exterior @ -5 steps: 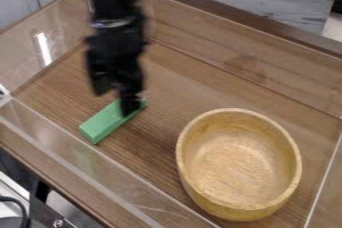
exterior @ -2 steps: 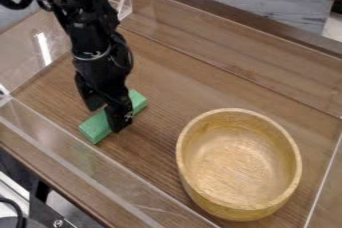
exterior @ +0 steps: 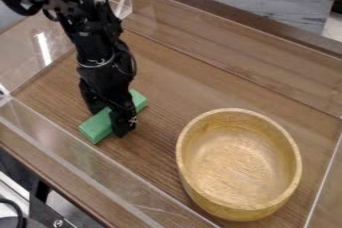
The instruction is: Put the green block in the brown bowl
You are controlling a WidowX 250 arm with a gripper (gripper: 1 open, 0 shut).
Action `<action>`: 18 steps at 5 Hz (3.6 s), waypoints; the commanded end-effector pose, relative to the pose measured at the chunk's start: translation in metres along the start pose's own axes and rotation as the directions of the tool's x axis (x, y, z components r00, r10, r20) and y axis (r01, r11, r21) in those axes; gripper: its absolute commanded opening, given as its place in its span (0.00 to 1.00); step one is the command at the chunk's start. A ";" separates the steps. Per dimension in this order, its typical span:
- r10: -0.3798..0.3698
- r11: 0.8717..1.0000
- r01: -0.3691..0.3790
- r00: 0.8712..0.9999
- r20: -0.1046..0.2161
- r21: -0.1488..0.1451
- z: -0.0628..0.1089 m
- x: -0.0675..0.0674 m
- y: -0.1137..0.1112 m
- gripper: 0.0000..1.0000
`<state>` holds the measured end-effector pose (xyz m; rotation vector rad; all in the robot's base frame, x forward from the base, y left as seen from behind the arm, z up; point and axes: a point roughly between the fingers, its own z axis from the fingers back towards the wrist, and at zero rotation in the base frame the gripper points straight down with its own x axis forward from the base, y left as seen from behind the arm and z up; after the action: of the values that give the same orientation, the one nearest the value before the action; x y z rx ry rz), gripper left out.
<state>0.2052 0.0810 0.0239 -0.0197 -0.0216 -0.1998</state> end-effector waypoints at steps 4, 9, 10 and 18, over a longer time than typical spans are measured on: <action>0.085 0.995 -0.085 0.996 -0.001 -0.052 0.035 0.010 -0.004 0.00; 0.131 0.987 -0.129 0.991 0.007 -0.096 0.038 0.017 -0.003 0.00; 0.138 0.985 -0.137 0.990 0.007 -0.101 0.037 0.018 -0.002 0.00; -0.400 0.911 0.395 0.916 -0.029 -0.117 0.089 0.021 -0.201 0.00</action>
<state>0.1773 -0.1185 0.1098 -0.1191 0.0724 -0.6234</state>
